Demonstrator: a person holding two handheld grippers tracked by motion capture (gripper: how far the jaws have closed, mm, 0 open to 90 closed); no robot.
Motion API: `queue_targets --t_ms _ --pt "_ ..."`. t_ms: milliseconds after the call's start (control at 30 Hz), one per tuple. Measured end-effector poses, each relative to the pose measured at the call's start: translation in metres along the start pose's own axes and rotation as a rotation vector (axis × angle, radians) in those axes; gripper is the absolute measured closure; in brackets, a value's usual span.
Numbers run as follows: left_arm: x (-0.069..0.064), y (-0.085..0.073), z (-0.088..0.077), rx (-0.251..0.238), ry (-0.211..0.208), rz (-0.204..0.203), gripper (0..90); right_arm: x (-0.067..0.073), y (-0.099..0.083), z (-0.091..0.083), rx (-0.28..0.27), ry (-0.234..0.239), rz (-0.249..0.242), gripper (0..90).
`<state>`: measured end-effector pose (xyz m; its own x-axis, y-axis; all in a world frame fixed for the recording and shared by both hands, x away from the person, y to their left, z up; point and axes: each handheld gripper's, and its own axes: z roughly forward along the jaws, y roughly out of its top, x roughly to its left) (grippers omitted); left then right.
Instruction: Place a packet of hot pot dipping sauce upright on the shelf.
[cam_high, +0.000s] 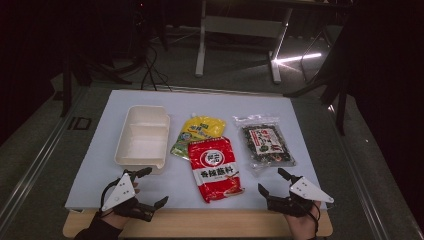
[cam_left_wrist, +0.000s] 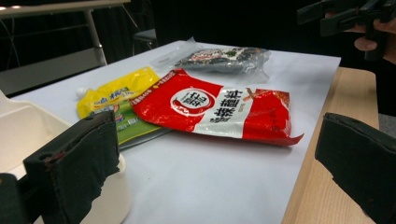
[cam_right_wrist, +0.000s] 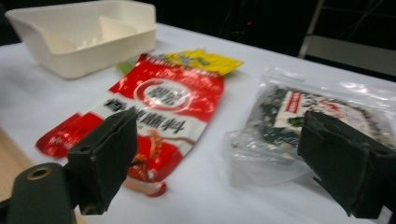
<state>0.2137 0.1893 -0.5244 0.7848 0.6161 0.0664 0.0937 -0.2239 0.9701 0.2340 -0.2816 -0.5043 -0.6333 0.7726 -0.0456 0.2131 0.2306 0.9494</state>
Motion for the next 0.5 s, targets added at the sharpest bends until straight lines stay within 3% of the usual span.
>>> queue_targets --t_ms 167,300,500 --pt "-0.003 0.001 0.001 0.0 -0.01 0.008 0.7 0.003 0.002 -0.002 0.003 0.023 0.016 10.2" --pt "-0.005 0.001 0.003 0.005 -0.016 0.012 0.7 0.008 0.003 -0.004 -0.001 -0.004 -0.019 10.3" --pt "-0.007 0.002 0.004 -0.001 -0.023 0.012 0.7 0.015 0.009 -0.002 0.022 0.001 -0.056 13.9"
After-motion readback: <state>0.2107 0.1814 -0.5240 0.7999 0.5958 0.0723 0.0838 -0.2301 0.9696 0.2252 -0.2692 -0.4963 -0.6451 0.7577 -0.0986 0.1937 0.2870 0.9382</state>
